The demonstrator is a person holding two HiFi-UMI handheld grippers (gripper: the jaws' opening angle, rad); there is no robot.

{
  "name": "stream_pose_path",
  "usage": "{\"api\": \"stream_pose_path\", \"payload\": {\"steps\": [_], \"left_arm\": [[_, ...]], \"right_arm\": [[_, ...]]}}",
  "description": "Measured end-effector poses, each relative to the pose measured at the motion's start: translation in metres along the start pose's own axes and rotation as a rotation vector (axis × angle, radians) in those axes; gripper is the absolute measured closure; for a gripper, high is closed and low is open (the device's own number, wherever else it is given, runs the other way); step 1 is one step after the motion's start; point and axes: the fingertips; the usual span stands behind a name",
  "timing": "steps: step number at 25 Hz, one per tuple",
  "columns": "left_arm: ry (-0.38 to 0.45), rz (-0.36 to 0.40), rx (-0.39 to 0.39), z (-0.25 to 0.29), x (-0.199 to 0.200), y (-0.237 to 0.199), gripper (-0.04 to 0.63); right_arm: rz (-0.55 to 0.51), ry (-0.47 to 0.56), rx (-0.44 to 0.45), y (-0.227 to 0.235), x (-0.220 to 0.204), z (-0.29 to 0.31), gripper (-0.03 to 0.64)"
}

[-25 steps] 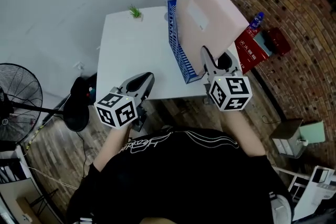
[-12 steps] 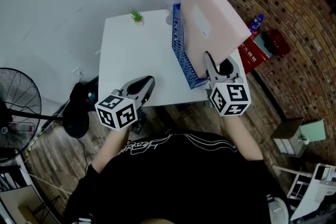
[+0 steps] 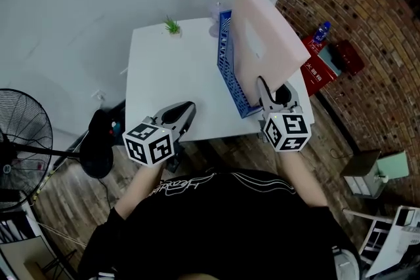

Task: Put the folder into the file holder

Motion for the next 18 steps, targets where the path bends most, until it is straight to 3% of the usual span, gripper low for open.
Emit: {"api": "stream_pose_path", "payload": {"steps": [18], "left_arm": [[0.005, -0.009, 0.013, 0.003, 0.002, -0.016, 0.554]], "right_arm": [[0.000, -0.141, 0.016, 0.002, -0.066, 0.013, 0.443]]}}
Point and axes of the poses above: the fingertips, and each gripper's own axes: z forward along the fingers, y to its right, x out of its top, and after that the axes turned 8 degrees about x, right-handed
